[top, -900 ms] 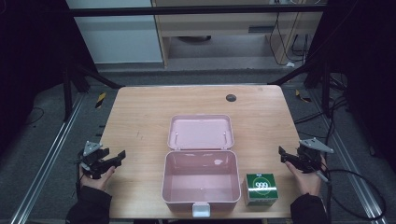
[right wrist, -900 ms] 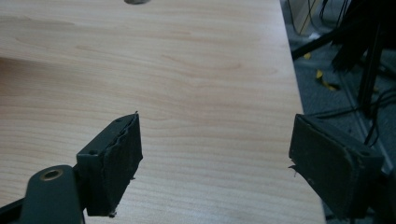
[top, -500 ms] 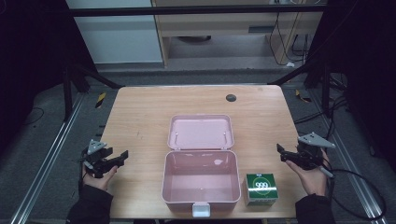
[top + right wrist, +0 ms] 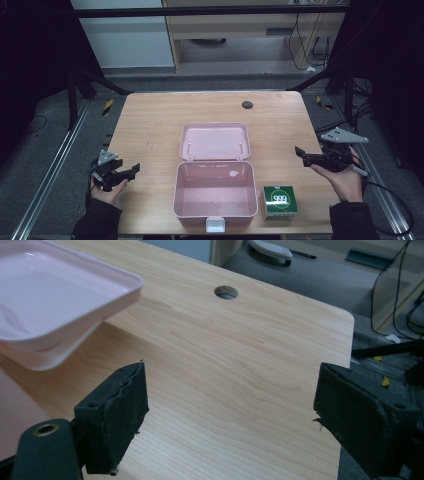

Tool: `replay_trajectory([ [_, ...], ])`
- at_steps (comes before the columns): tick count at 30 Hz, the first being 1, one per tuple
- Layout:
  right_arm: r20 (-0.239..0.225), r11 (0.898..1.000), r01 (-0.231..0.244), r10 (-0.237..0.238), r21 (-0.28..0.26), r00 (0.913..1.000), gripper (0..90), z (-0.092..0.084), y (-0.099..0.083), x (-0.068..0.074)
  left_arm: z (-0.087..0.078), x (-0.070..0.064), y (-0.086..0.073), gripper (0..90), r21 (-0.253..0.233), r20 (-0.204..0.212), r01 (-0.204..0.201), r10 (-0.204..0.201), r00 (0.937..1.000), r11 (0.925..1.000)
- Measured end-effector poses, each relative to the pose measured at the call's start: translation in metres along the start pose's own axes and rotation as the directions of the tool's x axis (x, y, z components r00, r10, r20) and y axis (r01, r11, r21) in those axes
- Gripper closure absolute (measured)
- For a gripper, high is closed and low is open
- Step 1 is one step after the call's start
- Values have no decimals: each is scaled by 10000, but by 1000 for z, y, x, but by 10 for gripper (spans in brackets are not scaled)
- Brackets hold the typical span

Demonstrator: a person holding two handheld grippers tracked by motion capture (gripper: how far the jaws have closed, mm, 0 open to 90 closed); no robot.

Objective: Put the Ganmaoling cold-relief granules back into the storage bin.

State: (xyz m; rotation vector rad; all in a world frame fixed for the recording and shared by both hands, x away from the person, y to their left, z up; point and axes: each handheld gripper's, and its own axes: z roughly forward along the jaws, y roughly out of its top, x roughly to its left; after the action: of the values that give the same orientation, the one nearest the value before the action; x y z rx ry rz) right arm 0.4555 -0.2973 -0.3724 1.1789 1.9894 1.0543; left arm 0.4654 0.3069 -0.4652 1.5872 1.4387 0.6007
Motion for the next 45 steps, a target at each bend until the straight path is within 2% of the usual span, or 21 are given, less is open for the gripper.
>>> replay_trajectory([
  [6,-440,9988,456,-463,-172,9980,139,-10,18,7,-1,-3,-1,266,-73,-6,-57,57,10000,10000],
  [8,-622,9982,598,-603,-102,9962,136,-11,22,10,-1,-2,-1,264,-40,-16,-49,49,10000,10000],
  [10,-839,9954,953,-948,30,9920,129,-11,25,16,0,-1,-3,263,50,-48,-79,79,10000,10000],
  [11,-839,9954,953,-948,30,9920,129,-11,25,16,0,-1,-3,263,86,-74,-103,104,9999,9999],
  [14,-1114,9920,1259,-1243,76,9860,124,-11,27,22,2,-1,-4,262,145,-106,-165,167,9998,9998],
  [15,-1237,9887,1492,-1462,152,9815,120,-10,28,26,2,-2,-4,261,157,-93,-181,182,9998,9997],
  [18,-1309,9843,1750,-1707,215,9766,114,-10,29,30,2,-3,-5,261,211,-94,-262,264,9996,9994],
  [19,-1452,9803,1965,-1914,212,9707,113,-10,29,33,3,-3,-5,261,212,-105,-265,267,9996,9994],
  [20,-1452,9803,1965,-1914,212,9707,113,-10,29,33,3,-4,-6,261,214,-114,-273,275,9996,9994],
  [21,-1608,9755,2184,-2115,263,9641,109,-10,29,36,3,-3,-6,261,228,-117,-280,283,9995,9993],
  [22,-1608,9755,2184,-2115,263,9641,109,-10,29,36,3,-3,-6,261,226,-114,-277,280,9995,9994],
  [27,-1832,9647,2595,-2476,439,9514,104,-10,30,41,3,-2,-5,260,237,-154,-331,335,9993,9992],
  [28,-2032,9577,2830,-2672,527,9420,100,-10,31,44,3,-2,-5,259,187,-159,-303,306,9994,9994],
  [29,-2032,9577,2830,-2672,527,9420,100,-10,31,44,3,-2,-5,259,187,-159,-303,306,9994,9994],
  [35,-2453,9389,3350,-3075,786,9194,92,-12,30,50,4,-3,-4,259,239,-126,-325,328,9994,9992],
  [45,-3541,8842,4433,-3714,1471,8583,87,-9,22,66,5,-3,-4,258,322,-71,-379,381,9992,9988],
])
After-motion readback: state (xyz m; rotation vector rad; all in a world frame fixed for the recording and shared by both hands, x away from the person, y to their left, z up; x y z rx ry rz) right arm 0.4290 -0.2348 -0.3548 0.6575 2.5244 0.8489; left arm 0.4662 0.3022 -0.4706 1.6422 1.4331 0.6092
